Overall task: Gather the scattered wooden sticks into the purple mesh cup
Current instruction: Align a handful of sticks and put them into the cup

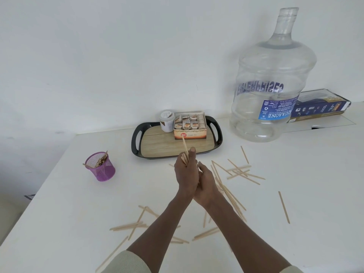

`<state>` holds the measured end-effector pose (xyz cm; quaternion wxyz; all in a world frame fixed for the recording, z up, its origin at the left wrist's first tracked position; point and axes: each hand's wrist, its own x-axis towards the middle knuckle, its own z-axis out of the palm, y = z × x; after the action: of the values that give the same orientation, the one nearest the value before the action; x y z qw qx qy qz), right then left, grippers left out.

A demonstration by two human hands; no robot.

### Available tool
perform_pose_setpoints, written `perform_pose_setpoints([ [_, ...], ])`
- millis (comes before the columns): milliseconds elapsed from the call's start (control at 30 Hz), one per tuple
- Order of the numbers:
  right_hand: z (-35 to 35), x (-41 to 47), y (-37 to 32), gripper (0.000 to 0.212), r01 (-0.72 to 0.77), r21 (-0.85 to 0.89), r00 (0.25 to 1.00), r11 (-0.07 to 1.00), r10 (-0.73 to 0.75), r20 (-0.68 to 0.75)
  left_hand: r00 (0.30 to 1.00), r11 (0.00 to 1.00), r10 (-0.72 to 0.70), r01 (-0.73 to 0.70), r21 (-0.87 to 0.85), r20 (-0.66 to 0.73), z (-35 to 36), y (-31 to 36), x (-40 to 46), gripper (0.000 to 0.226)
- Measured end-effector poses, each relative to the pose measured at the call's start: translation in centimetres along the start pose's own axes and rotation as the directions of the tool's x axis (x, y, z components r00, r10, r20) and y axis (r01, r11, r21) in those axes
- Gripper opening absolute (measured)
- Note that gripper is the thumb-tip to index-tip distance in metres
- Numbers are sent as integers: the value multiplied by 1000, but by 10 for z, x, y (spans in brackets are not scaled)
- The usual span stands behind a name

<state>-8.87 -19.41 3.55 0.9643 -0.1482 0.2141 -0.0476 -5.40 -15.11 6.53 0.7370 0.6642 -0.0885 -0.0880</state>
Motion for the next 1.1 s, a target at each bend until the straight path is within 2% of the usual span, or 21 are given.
perform_pose_setpoints([
  [67, 2, 3, 0, 36, 15, -9, 1000, 1000, -15, 19, 1000, 1000, 18, -18, 21, 26, -1, 0, -2, 50],
  [133, 5, 3, -2, 34, 31, -26, 999, 999, -30, 40, 999, 999, 31, -32, 28, 45, -1, -1, -3, 48],
  [267, 11, 1, -10, 36, 57, -67, 998, 996, -55, 34, 993, 996, 82, -84, 24, 80, 0, 3, -3, 9],
  [333, 14, 2, -12, 42, 33, -39, 999, 999, -32, 31, 992, 994, 97, -101, 42, 86, 0, 5, -1, 2],
  [367, 16, 3, -13, 41, 29, -26, 998, 999, -28, 49, 993, 994, 94, -98, 52, 74, 1, 7, 0, 4],
  [433, 20, 3, -13, 35, 40, -9, 995, 999, -39, 96, 997, 996, 71, -72, 45, 33, 3, 12, 0, 28],
  [500, 23, 4, -13, 42, 25, -28, 991, 999, -21, 130, 1000, 999, 29, -29, -15, 0, 4, 19, -1, 52],
  [533, 23, 3, -11, 50, 5, -47, 992, 999, 1, 125, 1000, 999, 10, -11, -41, -14, 4, 22, -1, 56],
  [667, 21, 3, -6, 60, -35, -21, 994, 999, 37, 101, 999, 995, -27, 23, -102, -42, 1, 30, 1, 54],
  [833, 27, 3, -1, 55, -2, 24, 999, 1000, 1, 36, 1000, 998, -9, 10, -58, 21, -3, 29, 2, 49],
  [967, 41, 1, -1, 43, 47, -139, 991, 989, -28, 133, 998, 997, -63, 64, -35, 25, -11, 22, 4, 45],
  [1100, 42, 5, 4, 37, 54, -251, 993, 966, -25, 118, 997, 997, -71, 71, 33, 4, -19, 21, 7, 46],
])
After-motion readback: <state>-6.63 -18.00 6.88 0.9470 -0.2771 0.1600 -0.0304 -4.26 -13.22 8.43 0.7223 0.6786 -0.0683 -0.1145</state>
